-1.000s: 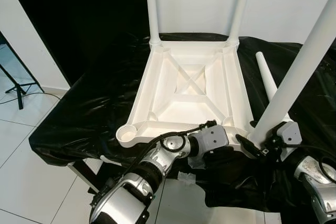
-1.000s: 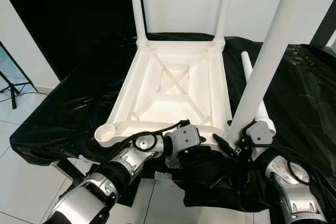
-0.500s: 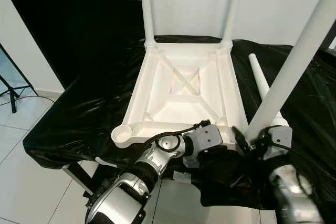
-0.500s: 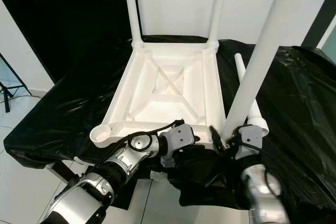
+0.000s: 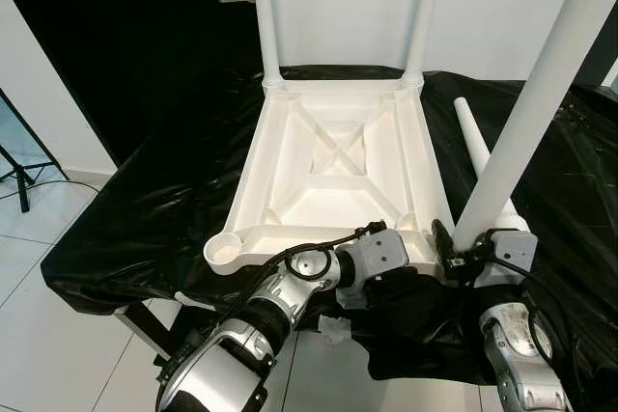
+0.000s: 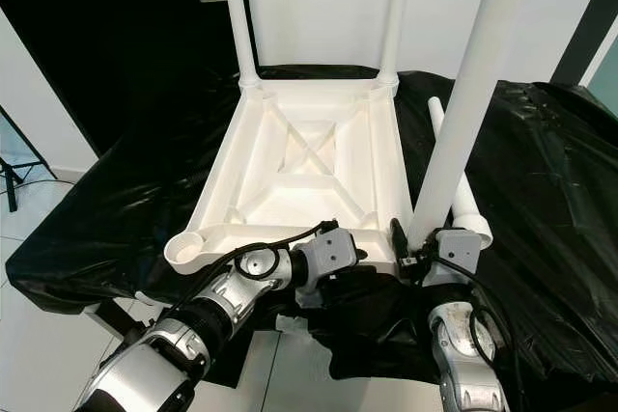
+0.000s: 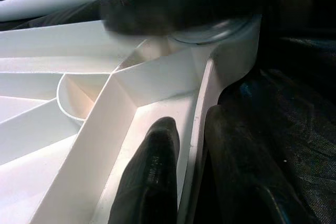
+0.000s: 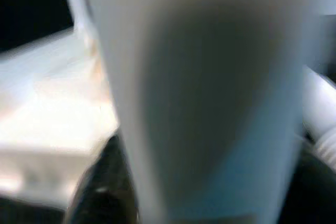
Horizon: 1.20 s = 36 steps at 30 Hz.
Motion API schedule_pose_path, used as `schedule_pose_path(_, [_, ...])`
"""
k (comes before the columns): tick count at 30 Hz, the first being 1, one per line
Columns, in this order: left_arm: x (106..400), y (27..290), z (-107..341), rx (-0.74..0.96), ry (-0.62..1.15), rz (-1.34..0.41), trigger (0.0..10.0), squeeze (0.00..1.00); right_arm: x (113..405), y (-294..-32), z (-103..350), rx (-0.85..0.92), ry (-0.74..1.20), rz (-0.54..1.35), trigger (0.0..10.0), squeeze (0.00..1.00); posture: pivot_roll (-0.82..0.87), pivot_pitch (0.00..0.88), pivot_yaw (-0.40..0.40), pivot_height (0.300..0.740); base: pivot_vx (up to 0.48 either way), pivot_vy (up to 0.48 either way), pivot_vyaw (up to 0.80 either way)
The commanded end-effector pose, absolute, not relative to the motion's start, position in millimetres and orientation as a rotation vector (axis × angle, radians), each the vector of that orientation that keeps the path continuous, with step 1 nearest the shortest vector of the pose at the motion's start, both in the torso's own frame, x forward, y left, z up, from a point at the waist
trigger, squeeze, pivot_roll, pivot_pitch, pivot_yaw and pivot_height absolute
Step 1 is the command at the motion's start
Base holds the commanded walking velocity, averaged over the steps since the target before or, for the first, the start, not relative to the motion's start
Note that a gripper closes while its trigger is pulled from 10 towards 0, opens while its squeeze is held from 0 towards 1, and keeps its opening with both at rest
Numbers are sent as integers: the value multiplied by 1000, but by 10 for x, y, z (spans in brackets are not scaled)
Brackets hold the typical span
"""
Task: Building children table
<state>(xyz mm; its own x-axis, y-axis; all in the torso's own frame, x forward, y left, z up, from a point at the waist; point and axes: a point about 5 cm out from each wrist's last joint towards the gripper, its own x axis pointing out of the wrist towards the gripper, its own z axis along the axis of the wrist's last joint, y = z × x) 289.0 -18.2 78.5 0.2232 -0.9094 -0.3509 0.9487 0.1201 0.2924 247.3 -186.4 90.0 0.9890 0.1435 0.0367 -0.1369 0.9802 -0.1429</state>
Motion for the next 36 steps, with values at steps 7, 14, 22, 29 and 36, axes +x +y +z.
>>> schedule_pose_path(7, [2740,-71,439,537,268,-1374,10000,0,2482,-1809,950,-262,-19,432,10000,0,100,0,13,740,0,0,0])
schedule_pose_path(14, [2748,-79,449,531,265,-1367,10000,0,2449,-1886,1022,-282,-2,552,10000,0,104,0,10,740,0,0,0])
schedule_pose_path(22, [2749,-49,437,533,270,-1361,10000,0,2381,-2063,1103,-326,27,649,0,0,109,0,15,740,0,0,0])
schedule_pose_path(29, [2756,-40,444,536,269,-1361,10000,0,2304,-2206,1052,-305,109,668,0,0,109,0,20,740,0,0,0])
schedule_pose_path(36, [2747,-43,440,536,270,-1366,10000,0,2462,-2198,982,-265,43,293,0,0,113,0,16,740,0,0,0])
